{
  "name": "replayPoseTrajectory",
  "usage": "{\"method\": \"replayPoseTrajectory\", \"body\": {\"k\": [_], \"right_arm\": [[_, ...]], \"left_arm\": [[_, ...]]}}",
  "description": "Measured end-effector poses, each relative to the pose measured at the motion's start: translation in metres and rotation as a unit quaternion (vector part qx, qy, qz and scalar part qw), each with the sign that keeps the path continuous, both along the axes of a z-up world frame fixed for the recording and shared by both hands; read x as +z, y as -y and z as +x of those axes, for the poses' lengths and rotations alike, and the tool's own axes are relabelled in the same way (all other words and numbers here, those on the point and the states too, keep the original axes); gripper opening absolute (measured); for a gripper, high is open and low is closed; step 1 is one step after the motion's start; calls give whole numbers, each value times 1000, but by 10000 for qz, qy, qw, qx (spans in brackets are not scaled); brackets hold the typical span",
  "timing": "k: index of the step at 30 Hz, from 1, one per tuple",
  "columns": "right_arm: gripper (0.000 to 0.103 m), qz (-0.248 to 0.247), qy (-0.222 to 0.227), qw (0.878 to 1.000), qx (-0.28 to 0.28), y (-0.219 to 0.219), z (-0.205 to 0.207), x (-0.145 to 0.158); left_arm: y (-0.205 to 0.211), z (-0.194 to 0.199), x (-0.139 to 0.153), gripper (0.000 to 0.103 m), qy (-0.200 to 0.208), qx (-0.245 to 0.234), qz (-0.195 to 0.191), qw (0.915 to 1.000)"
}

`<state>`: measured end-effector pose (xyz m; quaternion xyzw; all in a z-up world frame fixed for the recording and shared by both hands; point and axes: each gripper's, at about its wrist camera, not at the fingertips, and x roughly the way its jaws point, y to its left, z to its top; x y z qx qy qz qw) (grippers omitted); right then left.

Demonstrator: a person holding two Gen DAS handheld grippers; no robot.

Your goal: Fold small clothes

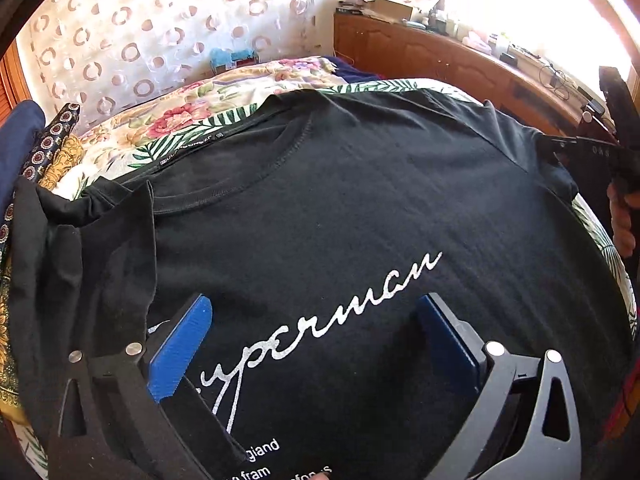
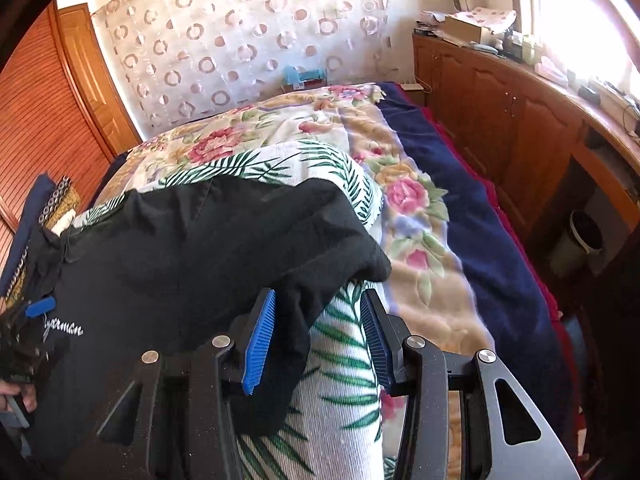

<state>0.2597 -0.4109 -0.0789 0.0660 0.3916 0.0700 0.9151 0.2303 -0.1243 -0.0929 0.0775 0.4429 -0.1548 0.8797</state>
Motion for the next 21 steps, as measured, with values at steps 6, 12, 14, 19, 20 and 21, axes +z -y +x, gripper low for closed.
{"method": "replayPoseTrajectory", "body": {"k": [6, 12, 14, 19, 20, 21], "right_arm": [[45, 125, -90, 9998, -146, 0, 9, -6], [7, 30, 11, 10000, 64, -9, 3, 0], [6, -47, 152, 9999, 62, -14, -2, 8], [6, -127, 564, 9975, 406, -40, -23, 35], [6, -188, 627, 9965, 513, -50, -28, 40], [6, -205, 668, 9957, 603, -57, -32, 44]], "left_arm": [[-1, 0, 0, 103, -6, 2, -14, 10000], [-1, 0, -1, 103, 2, 12, -10, 10000], [-1, 0, -1, 103, -1, 12, -16, 10000], [0, 1, -1, 103, 0, 21, -18, 10000], [0, 1, -1, 103, 2, 22, -22, 10000], [0, 1, -1, 103, 4, 28, -32, 10000]]}}
